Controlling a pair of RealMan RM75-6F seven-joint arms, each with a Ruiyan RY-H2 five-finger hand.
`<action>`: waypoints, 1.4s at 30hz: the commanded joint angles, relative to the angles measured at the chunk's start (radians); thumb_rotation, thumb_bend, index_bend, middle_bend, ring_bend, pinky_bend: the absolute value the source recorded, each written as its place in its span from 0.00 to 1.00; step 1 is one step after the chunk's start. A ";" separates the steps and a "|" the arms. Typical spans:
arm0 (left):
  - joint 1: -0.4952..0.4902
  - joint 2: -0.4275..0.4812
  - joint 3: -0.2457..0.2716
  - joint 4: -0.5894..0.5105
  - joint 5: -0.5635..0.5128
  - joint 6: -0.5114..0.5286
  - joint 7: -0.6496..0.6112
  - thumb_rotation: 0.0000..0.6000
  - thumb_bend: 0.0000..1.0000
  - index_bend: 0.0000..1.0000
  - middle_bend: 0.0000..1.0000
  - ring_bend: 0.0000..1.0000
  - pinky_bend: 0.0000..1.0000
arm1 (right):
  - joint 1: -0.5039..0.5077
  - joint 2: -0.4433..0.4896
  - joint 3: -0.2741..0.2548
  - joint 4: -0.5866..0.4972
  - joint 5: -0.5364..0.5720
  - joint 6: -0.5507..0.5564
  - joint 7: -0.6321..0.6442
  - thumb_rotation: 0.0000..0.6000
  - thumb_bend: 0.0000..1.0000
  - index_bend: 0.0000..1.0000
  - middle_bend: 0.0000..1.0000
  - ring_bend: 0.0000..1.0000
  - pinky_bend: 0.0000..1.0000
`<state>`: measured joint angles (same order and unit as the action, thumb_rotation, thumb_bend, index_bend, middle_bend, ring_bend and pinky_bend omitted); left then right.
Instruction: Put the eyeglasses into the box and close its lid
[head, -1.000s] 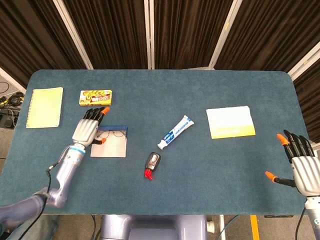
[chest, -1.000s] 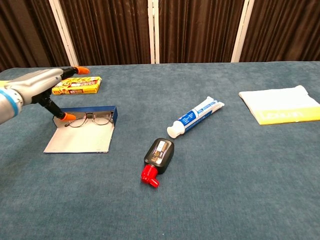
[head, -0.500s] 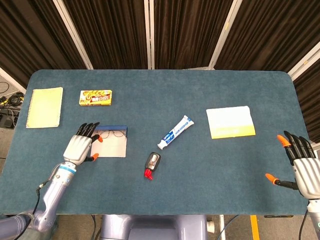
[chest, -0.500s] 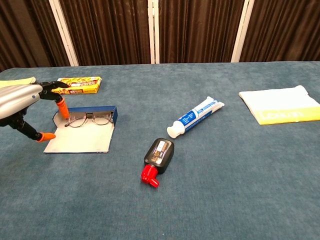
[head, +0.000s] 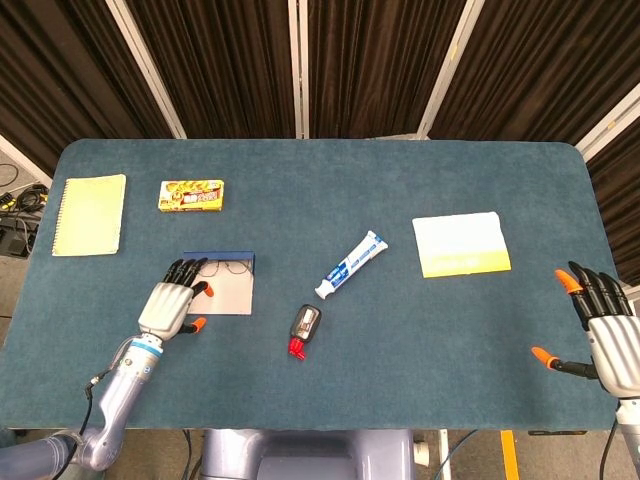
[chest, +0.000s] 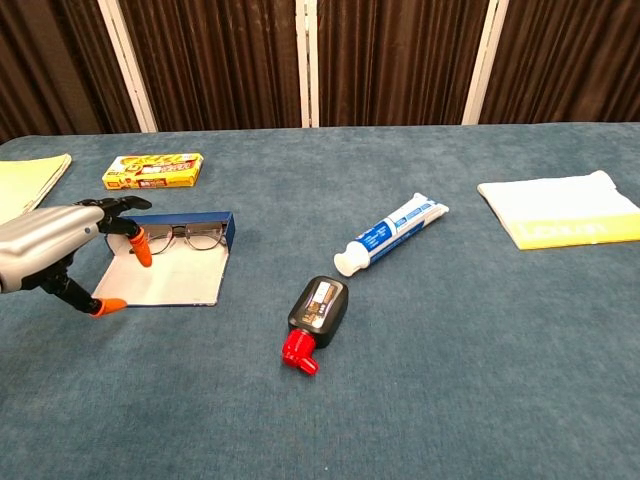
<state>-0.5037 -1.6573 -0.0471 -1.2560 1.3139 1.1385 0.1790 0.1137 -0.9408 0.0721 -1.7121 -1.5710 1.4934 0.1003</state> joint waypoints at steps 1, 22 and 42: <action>-0.002 -0.032 -0.006 0.043 0.009 -0.006 -0.029 1.00 0.26 0.38 0.00 0.00 0.00 | 0.001 -0.001 -0.001 0.000 0.000 -0.002 -0.004 1.00 0.00 0.01 0.00 0.00 0.00; -0.021 -0.131 -0.038 0.180 0.009 -0.049 -0.068 1.00 0.26 0.38 0.00 0.00 0.00 | 0.003 -0.003 0.001 0.003 0.005 -0.006 -0.004 1.00 0.00 0.01 0.00 0.00 0.00; -0.016 -0.135 -0.040 0.207 0.028 -0.058 -0.092 1.00 0.57 0.40 0.00 0.00 0.00 | 0.005 -0.006 0.001 0.004 0.006 -0.009 -0.007 1.00 0.00 0.01 0.00 0.00 0.00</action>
<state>-0.5193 -1.7937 -0.0864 -1.0476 1.3413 1.0798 0.0854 0.1185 -0.9463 0.0727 -1.7079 -1.5645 1.4848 0.0933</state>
